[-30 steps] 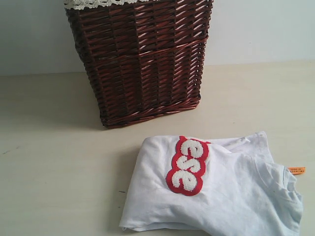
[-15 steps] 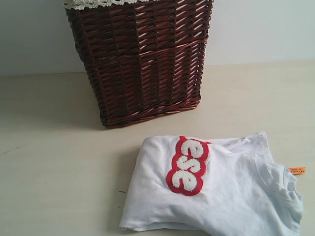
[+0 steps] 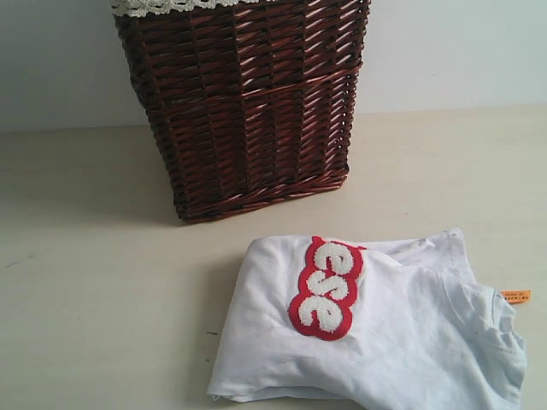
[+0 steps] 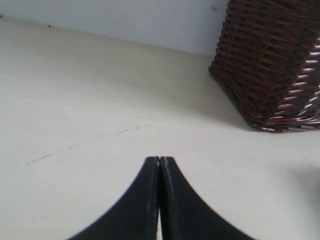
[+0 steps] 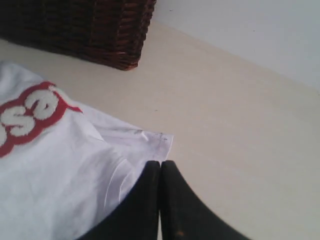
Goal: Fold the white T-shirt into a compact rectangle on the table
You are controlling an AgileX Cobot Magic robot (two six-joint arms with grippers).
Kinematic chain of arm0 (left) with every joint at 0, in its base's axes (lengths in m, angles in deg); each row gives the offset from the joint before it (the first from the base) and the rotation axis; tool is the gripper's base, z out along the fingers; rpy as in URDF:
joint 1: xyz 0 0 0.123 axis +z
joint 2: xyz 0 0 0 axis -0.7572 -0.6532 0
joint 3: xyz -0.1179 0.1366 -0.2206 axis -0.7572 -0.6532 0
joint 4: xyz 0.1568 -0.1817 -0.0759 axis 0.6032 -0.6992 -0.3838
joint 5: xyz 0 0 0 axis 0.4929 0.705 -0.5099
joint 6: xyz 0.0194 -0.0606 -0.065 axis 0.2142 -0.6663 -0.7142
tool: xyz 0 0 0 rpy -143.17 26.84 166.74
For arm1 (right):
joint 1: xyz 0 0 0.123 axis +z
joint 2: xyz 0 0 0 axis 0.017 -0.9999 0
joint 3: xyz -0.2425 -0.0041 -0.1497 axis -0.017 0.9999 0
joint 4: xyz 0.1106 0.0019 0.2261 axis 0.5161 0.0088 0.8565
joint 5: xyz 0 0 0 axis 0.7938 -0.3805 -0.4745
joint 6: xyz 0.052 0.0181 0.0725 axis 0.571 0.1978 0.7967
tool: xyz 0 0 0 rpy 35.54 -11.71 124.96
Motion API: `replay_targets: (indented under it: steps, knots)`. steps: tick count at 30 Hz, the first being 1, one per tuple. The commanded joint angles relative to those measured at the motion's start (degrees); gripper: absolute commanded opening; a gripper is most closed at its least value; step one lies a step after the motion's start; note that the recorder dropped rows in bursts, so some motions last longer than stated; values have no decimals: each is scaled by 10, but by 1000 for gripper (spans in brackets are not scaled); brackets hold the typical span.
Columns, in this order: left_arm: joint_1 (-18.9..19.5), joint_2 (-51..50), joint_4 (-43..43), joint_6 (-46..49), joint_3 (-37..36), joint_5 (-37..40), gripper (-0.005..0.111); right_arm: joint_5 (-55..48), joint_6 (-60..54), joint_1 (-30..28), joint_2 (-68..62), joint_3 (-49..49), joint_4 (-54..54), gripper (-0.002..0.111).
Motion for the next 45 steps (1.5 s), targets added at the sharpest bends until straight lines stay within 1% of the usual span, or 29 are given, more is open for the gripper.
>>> replay_targets:
  steps: [1,3,5,8,10,12,18,22,26,29,31,34,35,37,38,39,40,41,43,44,45]
  knots:
    - [-3,-1,-5,-4,0,-2,0,-77,116,2,-128,-100,7,0]
    - [-3,-1,-5,-4,0,-2,0,-139,157,2,-169,-132,4,0]
    - [-3,-1,-5,-4,0,-2,0,-157,181,2,-193,-146,17,0]
    - [-3,-1,-5,-4,0,-2,0,-120,178,2,-194,-148,38,0]
    - [-3,-1,-5,-4,0,-2,0,-77,198,2,-192,-148,50,0]
    - [-3,-1,-5,-4,0,-2,0,-58,206,2,-192,-148,48,0]
    - [-3,-1,-5,-4,0,-2,0,-24,205,2,-192,-148,-33,0]
    - [-3,-1,-5,-4,0,-2,0,5,204,2,-192,-148,-115,0]
    - [-3,-1,-5,-4,0,-2,0,18,204,2,-192,-148,-223,0]
    - [-3,-1,-5,-4,0,-2,0,29,195,2,-192,-148,-270,0]
    - [-3,-1,-5,-4,0,-2,0,51,163,2,-192,-148,-270,0]
    - [-3,-1,-5,-4,0,-2,0,115,91,2,-192,-148,-261,0]
    - [-3,-1,-5,-4,0,-2,0,145,25,2,-192,-148,-257,0]
    - [-3,-1,-5,-4,0,-2,0,172,-83,2,-192,-148,-257,0]
    - [-3,-1,-5,-4,0,-2,0,180,-155,2,-192,-148,-251,0]
    - [-3,-1,-5,-4,0,-2,0,181,-186,2,-192,-148,-250,0]
    - [-3,-1,-5,-4,0,-2,0,182,-189,2,-192,-148,-250,0]
    - [-3,-1,-5,-4,0,-2,0,179,-156,2,-192,-148,-259,0]
    - [-3,-1,-5,-4,0,-2,0,194,11,2,-192,-137,-308,0]
    - [-3,-1,-5,-4,0,-2,0,213,186,2,-192,-128,-359,0]
    - [-3,-1,-5,-4,0,-2,0,220,318,2,-192,-122,-397,0]
